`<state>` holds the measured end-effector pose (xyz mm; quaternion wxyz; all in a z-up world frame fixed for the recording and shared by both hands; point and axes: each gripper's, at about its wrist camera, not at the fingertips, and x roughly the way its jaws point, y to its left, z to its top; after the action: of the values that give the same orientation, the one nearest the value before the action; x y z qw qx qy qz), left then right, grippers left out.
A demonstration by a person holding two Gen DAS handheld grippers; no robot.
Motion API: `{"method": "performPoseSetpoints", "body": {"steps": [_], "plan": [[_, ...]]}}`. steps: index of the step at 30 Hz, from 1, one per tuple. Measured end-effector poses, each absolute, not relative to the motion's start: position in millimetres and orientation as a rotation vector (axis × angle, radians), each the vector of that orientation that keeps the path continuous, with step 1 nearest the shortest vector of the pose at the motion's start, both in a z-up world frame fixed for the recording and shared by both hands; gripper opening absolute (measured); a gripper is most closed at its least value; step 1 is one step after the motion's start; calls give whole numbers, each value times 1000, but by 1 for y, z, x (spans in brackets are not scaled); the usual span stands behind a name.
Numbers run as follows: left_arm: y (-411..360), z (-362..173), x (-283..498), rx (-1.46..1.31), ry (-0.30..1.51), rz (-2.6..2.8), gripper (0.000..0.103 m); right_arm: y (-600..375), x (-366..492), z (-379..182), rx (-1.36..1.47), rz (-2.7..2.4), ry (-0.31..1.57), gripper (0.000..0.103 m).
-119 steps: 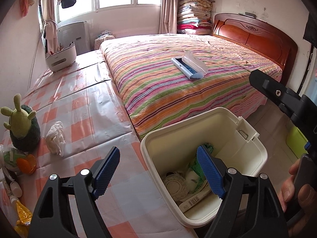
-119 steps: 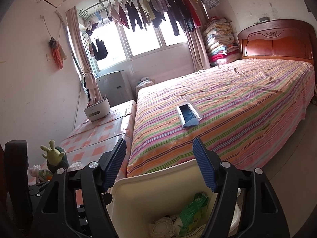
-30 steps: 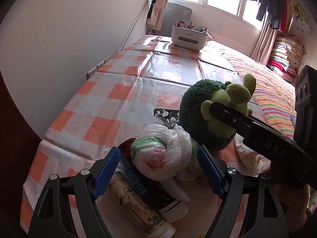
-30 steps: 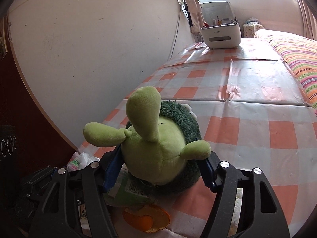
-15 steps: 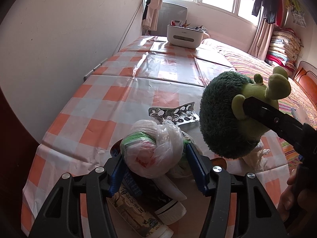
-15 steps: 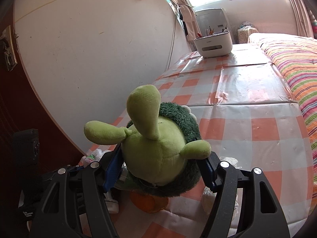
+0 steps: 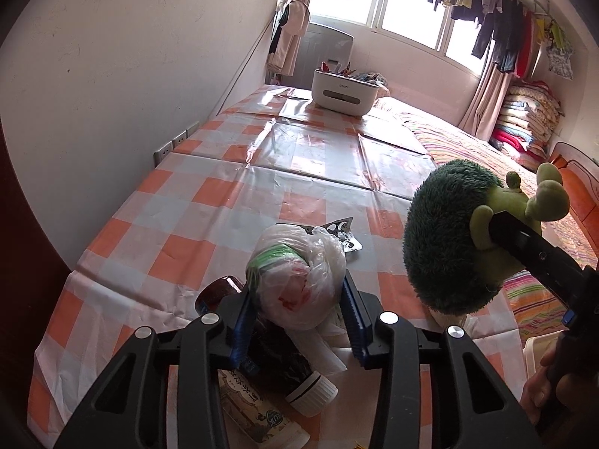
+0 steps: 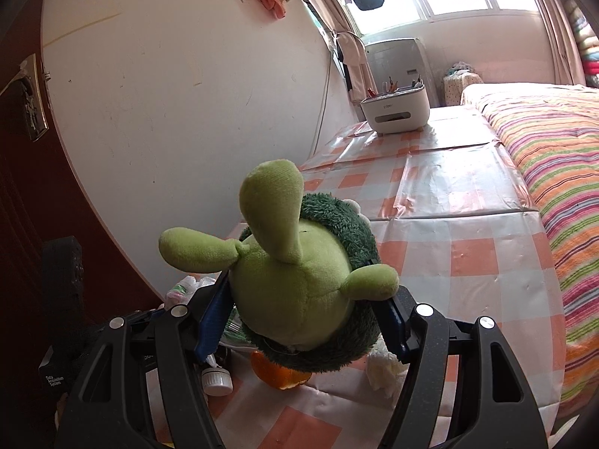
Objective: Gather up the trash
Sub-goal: 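Lift the plastic bag bundle and green plush cactus and carry both toward the cream bin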
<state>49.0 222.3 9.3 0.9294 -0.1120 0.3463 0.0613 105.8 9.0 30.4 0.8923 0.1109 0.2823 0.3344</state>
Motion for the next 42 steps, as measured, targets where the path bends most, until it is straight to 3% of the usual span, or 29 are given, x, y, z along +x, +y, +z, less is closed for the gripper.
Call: {"method": "performPoseSetpoints", "body": {"steps": [22, 31, 42], "plan": [[226, 24, 40, -408, 654, -33, 40, -28, 99, 37, 270, 637, 547, 67], [235, 12, 49, -589, 716, -153, 40, -43, 94, 37, 276, 617, 545, 67], [210, 19, 44, -478, 684, -151, 40, -63, 75, 44, 252, 575, 516, 67]]}}
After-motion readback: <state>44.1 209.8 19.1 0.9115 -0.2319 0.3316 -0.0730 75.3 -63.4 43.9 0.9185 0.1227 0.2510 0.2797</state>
